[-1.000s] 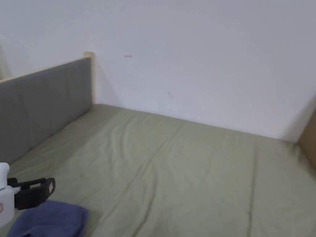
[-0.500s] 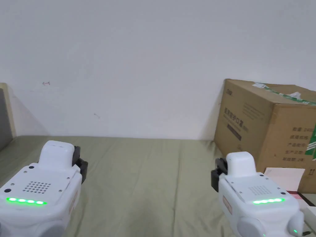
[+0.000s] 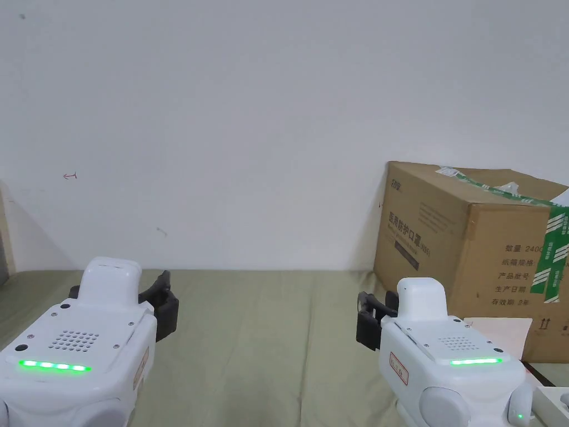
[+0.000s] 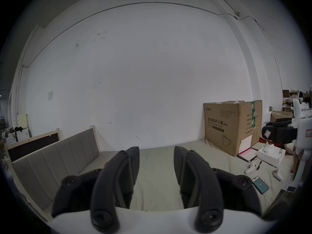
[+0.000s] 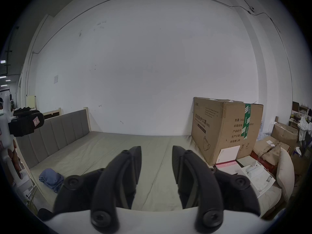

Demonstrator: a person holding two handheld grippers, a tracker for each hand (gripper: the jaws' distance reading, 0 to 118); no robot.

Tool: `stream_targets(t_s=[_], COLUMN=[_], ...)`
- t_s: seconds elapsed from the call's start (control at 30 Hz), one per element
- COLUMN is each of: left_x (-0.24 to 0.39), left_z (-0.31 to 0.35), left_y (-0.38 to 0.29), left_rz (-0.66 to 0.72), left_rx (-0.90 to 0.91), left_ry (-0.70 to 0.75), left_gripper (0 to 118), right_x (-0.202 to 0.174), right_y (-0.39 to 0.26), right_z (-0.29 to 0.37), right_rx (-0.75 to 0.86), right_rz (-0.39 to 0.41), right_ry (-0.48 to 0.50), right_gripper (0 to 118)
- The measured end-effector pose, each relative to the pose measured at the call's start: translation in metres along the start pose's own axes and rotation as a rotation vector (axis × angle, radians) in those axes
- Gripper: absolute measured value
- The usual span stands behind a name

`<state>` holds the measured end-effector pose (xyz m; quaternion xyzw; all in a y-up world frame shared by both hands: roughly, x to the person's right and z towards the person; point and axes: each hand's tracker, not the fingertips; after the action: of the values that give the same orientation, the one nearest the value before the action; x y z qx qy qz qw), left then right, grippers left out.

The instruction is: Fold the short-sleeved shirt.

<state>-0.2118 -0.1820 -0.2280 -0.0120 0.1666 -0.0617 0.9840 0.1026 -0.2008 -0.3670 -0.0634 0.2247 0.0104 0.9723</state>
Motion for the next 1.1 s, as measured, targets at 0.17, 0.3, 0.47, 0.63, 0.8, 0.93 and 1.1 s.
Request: stream_targets(t_s=[0.17,0.3,0.47,0.63,0.8,0.93,1.1], left_x=[-0.002,-0.006,-0.006,-0.009,-0.011,-0.012,-0.013], left_z=[-0.003,-0.005,-0.006,-0.001,0.0,0.001,0.0], left_y=[-0.005,-0.009,-0.011,-0.008,-0.006,-0.007,-0.01], left_rz=[0.013,0.05,0.047,0.087,0.087,0.093,0.12], left_rx=[-0.008,-0.014,-0.008,0.016,0.022,0.024,0.014], left_ry=[0.002,-0.015,-0.01,-0.021,-0.021,-0.023,-0.03], left_gripper=[94,108,115,118,118,118,118], right_x=[-0.006,-0.011,-0.015,-0.015,-0.024,-0.03,-0.023], right_y=[0.0,0.0,0.004,0.007,0.011,0.011,0.011], right_z=[-0.002,-0.002,0.001,0.007,0.01,0.006,0.011], right_rx=[-0.002,-0.001,0.021,0.05,0.021,-0.012,-0.017], right_rz=[0.016,0.039,0.041,0.004,0.022,0.044,-0.031], right_ry=[0.017,0.018,0.024,0.059,0.088,0.028,0.11], right_gripper=[70,94,110,118,118,118,118])
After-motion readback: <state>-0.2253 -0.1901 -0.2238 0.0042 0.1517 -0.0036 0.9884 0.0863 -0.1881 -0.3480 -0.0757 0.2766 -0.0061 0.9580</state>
